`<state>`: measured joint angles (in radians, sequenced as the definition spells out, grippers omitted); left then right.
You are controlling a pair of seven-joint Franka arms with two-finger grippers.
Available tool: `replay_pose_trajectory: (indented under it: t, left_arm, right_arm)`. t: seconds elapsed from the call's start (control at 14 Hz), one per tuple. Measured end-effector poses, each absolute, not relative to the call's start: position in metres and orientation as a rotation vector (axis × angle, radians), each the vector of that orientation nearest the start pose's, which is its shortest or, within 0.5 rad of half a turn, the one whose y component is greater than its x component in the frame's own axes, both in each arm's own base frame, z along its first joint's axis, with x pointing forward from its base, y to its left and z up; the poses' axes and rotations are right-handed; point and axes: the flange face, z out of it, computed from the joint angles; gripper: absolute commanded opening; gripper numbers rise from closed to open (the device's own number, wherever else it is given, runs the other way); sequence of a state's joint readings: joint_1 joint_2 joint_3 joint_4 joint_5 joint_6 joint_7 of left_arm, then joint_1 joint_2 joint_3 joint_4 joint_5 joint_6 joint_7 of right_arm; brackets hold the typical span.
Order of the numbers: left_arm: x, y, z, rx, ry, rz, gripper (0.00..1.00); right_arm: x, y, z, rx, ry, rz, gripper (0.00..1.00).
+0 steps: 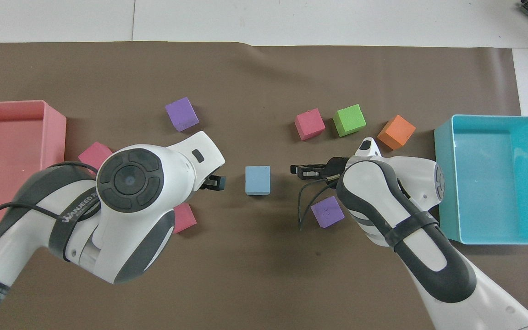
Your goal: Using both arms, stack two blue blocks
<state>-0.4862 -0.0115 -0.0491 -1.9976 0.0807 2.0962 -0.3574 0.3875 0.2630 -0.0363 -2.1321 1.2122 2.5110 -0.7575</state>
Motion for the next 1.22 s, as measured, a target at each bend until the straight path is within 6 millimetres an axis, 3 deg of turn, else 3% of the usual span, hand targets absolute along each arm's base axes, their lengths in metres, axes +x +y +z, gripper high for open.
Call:
replay_pose_trajectory:
  t: [0.21,0.29,0.36,0.43,0.5,0.57,0.86,1.07,1.22]
  left_arm:
    - [0.495,-0.24,0.484,-3.078,0.353,-0.171,1.0]
    - [0.501,-0.224,0.487,-3.076,0.35,-0.166,1.0]
    - [0.506,-0.208,0.493,-3.083,0.343,-0.167,1.0]
    - [0.511,-0.191,0.502,-3.101,0.341,-0.153,1.0]
    - [0.515,-0.173,0.515,-3.117,0.347,-0.134,1.0]
    - [0.52,-0.155,0.532,-3.128,0.369,-0.116,1.0]
    - [0.527,-0.089,0.606,-3.126,0.448,-0.097,1.0]
    - [0.522,-0.068,0.651,-3.128,0.43,-0.089,1.0]
    - [0.522,-0.066,0.663,-3.13,0.426,-0.052,1.0]
  right_arm:
    - [0.567,0.16,0.308,-2.511,-0.257,-0.371,0.01]
    - [0.573,0.147,0.317,-2.551,-0.279,-0.374,0.12]
    - [0.578,0.136,0.326,-2.592,-0.296,-0.363,0.29]
    - [0.582,0.126,0.338,-2.633,-0.312,-0.335,0.38]
    - [0.586,0.118,0.352,-2.667,-0.321,-0.3,0.56]
    - [0.59,0.11,0.367,-2.695,-0.324,-0.258,1.0]
    - [0.597,0.075,0.413,-2.782,-0.296,-0.142,1.0]
    - [0.592,0.061,0.429,-2.928,-0.287,-0.06,1.0]
    - [0.586,0.055,0.451,-3.041,-0.233,-0.003,1.0]
